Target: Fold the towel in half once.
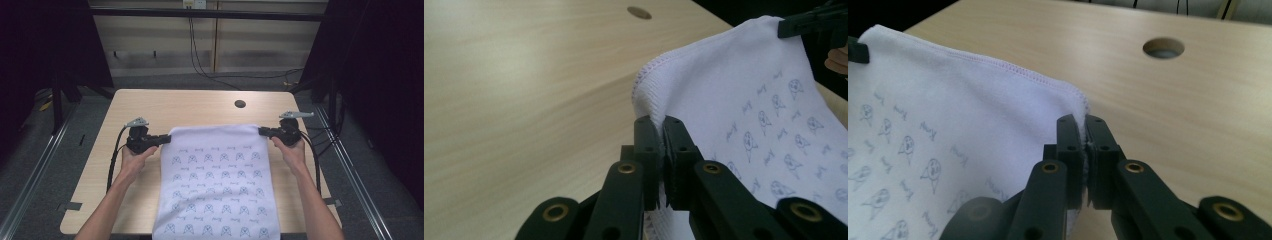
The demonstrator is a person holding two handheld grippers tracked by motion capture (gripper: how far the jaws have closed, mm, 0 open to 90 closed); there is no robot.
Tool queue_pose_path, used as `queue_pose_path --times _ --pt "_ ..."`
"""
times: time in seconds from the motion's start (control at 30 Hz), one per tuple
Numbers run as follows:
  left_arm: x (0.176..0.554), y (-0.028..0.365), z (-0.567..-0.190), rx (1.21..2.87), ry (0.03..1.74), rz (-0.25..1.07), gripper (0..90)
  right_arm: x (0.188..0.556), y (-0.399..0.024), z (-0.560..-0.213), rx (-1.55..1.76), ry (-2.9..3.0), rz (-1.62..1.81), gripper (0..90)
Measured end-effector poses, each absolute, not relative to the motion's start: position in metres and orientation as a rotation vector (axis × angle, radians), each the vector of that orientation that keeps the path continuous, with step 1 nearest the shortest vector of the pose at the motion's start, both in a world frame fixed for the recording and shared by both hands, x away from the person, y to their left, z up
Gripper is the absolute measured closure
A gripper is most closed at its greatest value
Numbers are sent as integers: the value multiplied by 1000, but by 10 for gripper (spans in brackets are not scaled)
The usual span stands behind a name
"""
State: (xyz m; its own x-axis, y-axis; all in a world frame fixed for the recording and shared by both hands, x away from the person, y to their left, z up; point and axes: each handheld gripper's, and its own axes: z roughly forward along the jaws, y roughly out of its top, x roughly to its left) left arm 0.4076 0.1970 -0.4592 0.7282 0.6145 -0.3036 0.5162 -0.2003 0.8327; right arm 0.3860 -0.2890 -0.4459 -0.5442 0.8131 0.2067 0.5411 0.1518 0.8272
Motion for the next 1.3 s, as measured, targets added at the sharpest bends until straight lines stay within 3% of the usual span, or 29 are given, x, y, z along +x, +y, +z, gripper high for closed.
queue_pose_path --times 0.53,0.77,0.87,1.1,1.3 --pt "443 183 -373 1736 798 216 866 408 -305 -370 1266 2050 1422 869" --pt "435 184 -346 1671 730 202 867 407 -313 -337 1235 1992 1451 872" --pt "411 186 -352 1729 676 209 866 388 -316 -329 1177 1963 1576 874" --pt "360 201 -371 1795 664 176 867 331 -316 -354 1113 2109 1580 874" --pt "304 205 -378 1857 601 116 868 262 -307 -359 1042 2234 1497 874"
